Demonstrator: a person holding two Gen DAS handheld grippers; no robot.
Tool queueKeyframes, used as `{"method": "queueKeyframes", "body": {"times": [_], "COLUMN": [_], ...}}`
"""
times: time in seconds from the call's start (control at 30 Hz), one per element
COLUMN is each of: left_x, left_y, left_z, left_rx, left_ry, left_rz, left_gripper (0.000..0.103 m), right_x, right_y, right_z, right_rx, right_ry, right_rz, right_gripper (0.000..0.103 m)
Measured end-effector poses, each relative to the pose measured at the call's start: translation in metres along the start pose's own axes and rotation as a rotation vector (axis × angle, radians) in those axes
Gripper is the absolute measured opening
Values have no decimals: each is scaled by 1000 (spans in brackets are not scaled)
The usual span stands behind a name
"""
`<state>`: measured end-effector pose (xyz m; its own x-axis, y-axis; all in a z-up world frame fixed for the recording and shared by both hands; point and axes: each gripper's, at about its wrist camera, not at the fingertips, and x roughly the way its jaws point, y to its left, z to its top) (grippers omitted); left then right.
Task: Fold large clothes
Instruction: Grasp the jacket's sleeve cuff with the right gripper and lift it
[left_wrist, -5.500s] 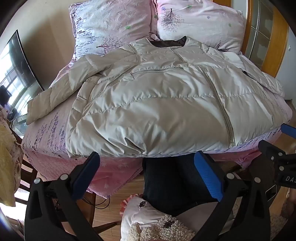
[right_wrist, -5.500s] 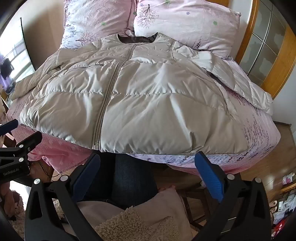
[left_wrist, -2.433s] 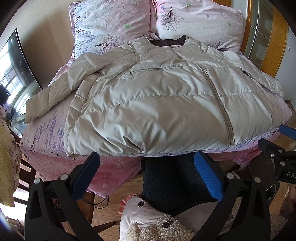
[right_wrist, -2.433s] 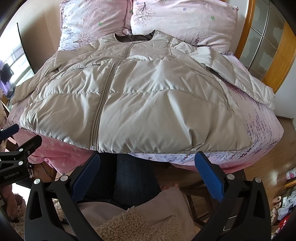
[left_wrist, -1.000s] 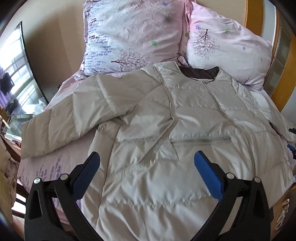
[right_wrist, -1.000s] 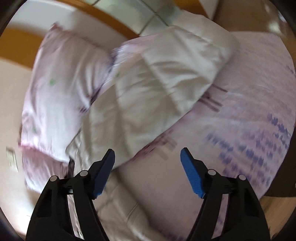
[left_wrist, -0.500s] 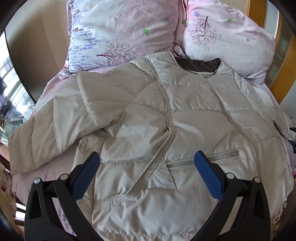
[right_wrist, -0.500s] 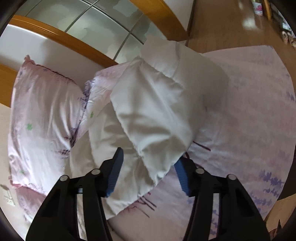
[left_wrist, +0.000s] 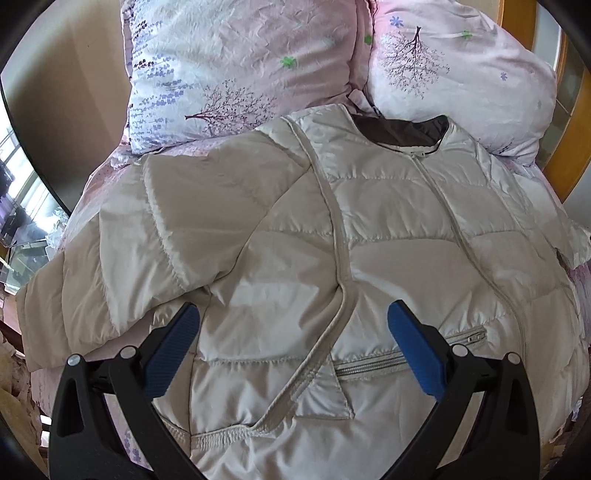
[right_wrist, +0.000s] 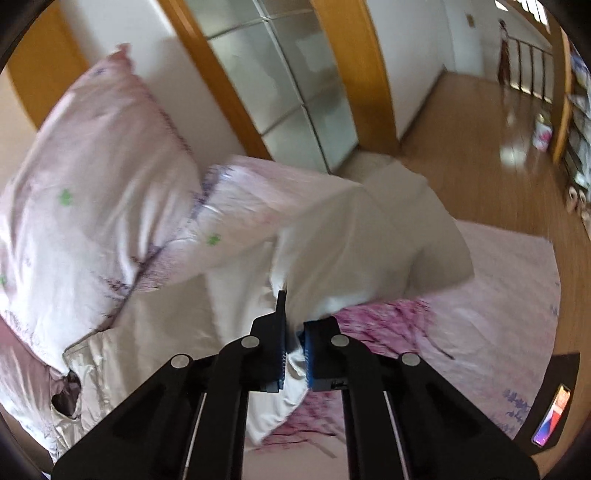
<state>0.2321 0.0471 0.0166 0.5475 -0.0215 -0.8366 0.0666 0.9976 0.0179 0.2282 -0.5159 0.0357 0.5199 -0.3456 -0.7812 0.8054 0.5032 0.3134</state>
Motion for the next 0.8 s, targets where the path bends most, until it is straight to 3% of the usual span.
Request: {"method": "queueKeyframes", "body": {"times": [0.2,0.47,0.8], "left_x": [-7,-8,-13], "left_y": [5,16,35], "left_z": [5,6,5], "left_rx": [-45,-72,-120], "left_ry": [-60,-84,-135], "left_rz": [-82,-74,-88], "left_gripper": [101,101,101], "right_x": [-20,-40,-52], "right_y": [54,126,180], "right_z": [-10,-36,-71], "right_rx": [-107,-251,-416], "right_ry": [-34,-31,-3], "right_rz": [91,238,367], "right_gripper": [7,6,6]}}
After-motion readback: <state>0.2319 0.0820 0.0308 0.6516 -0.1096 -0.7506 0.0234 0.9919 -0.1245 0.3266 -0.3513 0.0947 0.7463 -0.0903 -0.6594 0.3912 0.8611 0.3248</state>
